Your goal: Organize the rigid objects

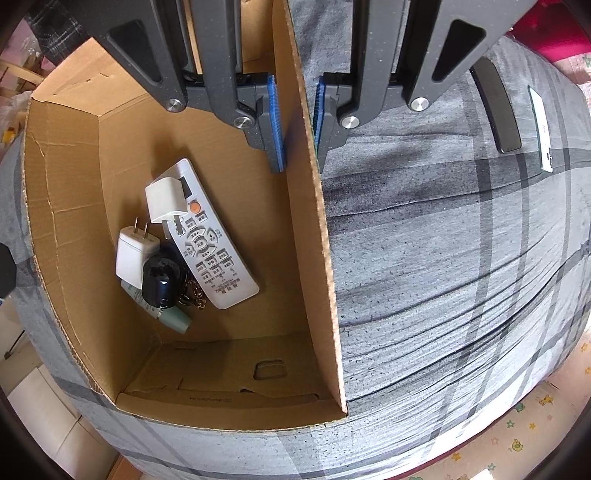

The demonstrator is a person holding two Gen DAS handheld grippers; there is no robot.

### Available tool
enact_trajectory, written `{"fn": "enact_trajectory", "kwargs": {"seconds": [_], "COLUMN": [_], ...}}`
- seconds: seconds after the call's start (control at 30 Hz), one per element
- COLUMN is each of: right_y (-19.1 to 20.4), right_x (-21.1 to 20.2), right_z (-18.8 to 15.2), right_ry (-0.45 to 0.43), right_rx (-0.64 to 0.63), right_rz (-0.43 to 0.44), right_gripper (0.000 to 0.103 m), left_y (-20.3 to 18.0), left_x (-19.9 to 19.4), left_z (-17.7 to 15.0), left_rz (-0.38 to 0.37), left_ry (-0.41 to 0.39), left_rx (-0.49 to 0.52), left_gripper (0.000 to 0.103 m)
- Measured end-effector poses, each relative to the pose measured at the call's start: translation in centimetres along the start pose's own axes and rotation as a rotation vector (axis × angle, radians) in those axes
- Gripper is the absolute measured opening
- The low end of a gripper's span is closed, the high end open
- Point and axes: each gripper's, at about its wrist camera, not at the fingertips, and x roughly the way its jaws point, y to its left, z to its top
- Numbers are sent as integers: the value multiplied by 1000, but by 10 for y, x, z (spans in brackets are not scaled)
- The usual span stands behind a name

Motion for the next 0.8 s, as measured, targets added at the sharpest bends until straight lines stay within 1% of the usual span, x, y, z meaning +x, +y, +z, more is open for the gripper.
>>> {"fn": "enact_trajectory", "kwargs": {"seconds": [0.03,0.07,0.1,0.13,0.2,0.23,0.27,0.33,0.47,0.53,0.67,0.8], "right_y": [-1,-1,-2,-2,-3,-3,-3,-4,-6,-8,-13,-18], "right_x": [-1,-2,-4,-6,-10,-12,-16,-21,-37,-48,-73,-102], "right_z": [-1,-2,-3,-4,-7,-8,-9,-10,-14,-16,-19,-22], "right_ry": [-1,-3,-7,-11,-20,-26,-32,-39,-52,-60,-86,-115], "right_rx": [3,7,11,13,17,19,21,24,23,29,35,24], "right_rz": [0,1,0,-1,-4,-6,-8,-11,-15,-15,-7,-13], "right_gripper": [103,103,103,103,103,103,103,103,103,103,103,103], "left_y": [-1,-2,-1,-2,-1,-2,-2,1,-1,-4,-8,-16], "left_x": [-3,-6,-9,-14,-21,-23,-26,-33,-52,-66,-92,-122], "left_z": [0,-1,-1,-2,-3,-3,-4,-7,-13,-16,-22,-29], "left_rz": [9,13,10,3,17,24,20,5,19,34,31,49], "left_ry": [-6,-13,-22,-36,-53,-51,-50,-56,-69,-86,-107,-150], "left_rx": [3,3,1,-4,-5,-3,-6,-15,-5,-2,-16,-25], "left_gripper": [33,62,83,87,90,97,102,103,103,103,103,103]}}
